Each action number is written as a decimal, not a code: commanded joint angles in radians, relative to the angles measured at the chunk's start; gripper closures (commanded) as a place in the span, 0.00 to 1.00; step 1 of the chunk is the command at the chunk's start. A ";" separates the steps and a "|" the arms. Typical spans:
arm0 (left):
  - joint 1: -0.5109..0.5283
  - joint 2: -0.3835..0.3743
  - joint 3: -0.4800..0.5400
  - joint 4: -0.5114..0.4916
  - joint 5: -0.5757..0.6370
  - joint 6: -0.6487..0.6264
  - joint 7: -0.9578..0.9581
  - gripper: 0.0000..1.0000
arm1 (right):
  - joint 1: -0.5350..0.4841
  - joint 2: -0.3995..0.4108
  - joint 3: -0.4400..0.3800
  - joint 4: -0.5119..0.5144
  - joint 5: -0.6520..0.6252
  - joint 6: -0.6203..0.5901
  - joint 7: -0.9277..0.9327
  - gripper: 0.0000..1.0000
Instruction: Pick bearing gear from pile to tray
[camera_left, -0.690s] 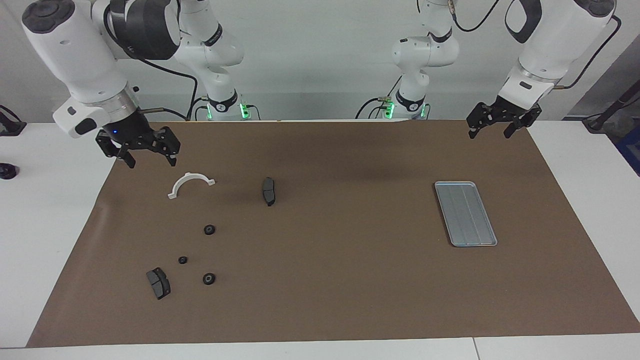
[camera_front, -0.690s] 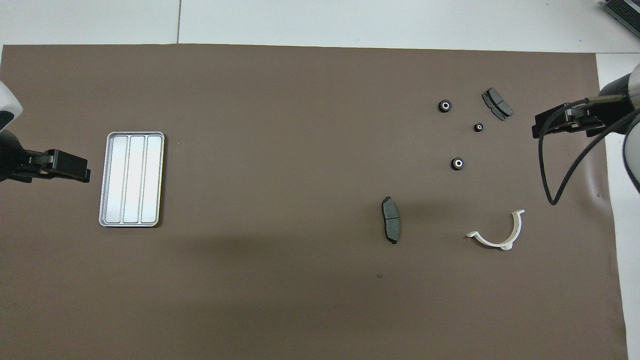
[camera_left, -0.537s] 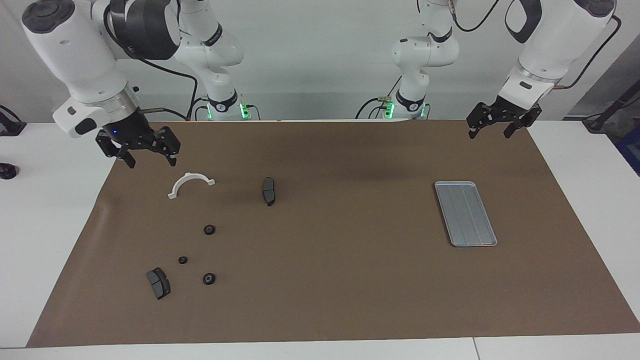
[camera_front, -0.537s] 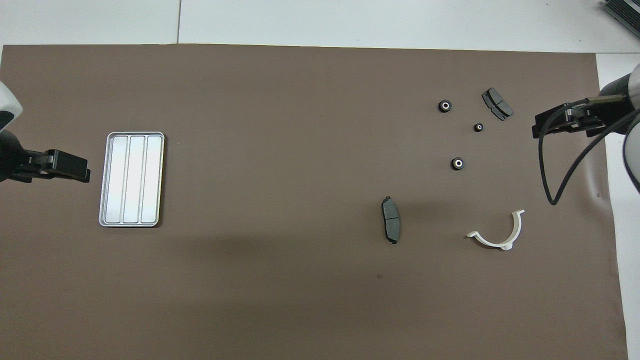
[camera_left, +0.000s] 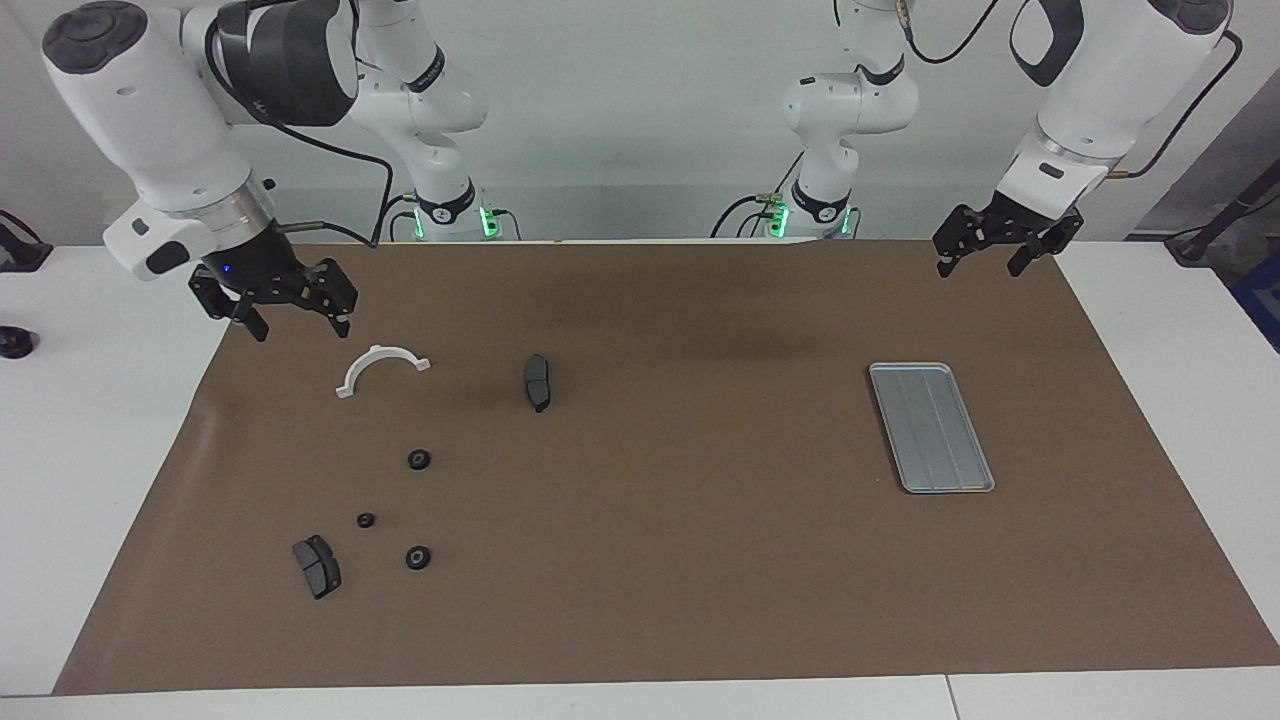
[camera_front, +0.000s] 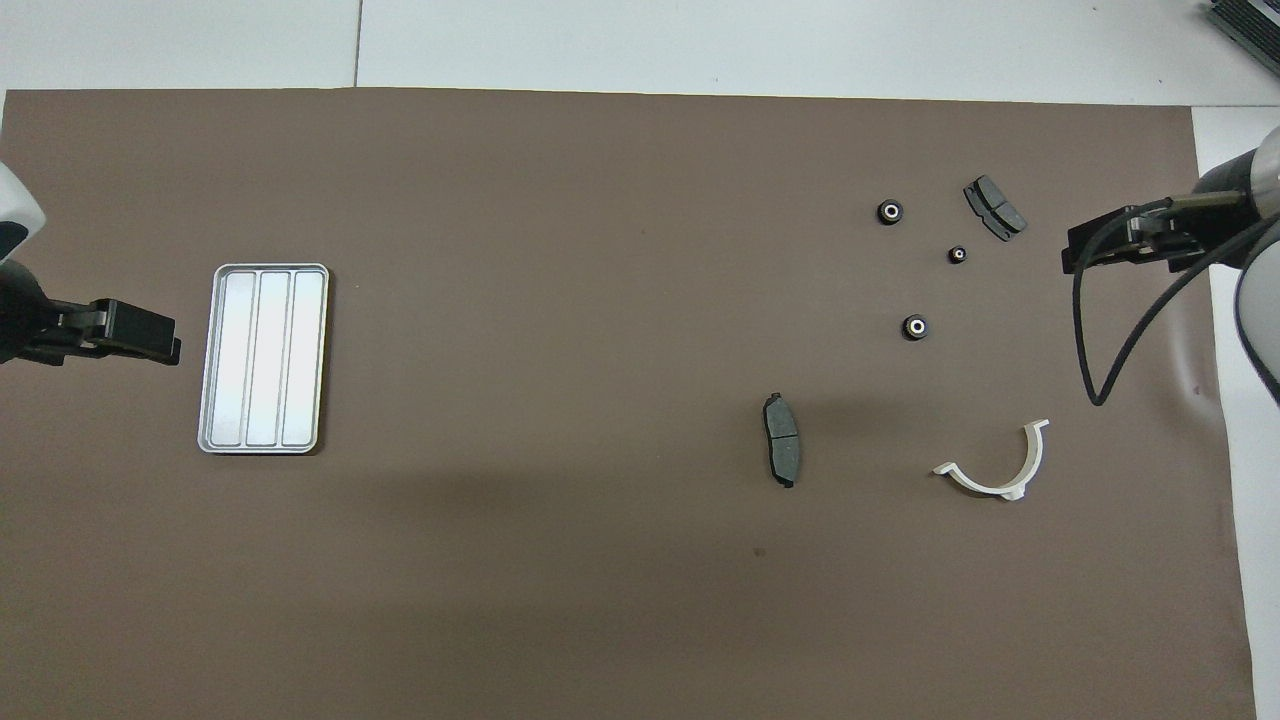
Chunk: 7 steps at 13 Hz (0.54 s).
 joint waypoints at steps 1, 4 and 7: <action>0.011 -0.006 -0.006 -0.010 0.014 0.002 0.001 0.00 | 0.024 -0.050 0.004 -0.168 0.003 0.146 0.015 0.00; 0.011 -0.006 -0.006 -0.010 0.014 0.002 0.001 0.00 | 0.056 0.005 0.004 -0.269 -0.006 0.325 0.017 0.00; 0.011 -0.006 -0.006 -0.010 0.014 0.002 0.001 0.00 | 0.056 0.102 0.004 -0.269 -0.013 0.425 0.017 0.00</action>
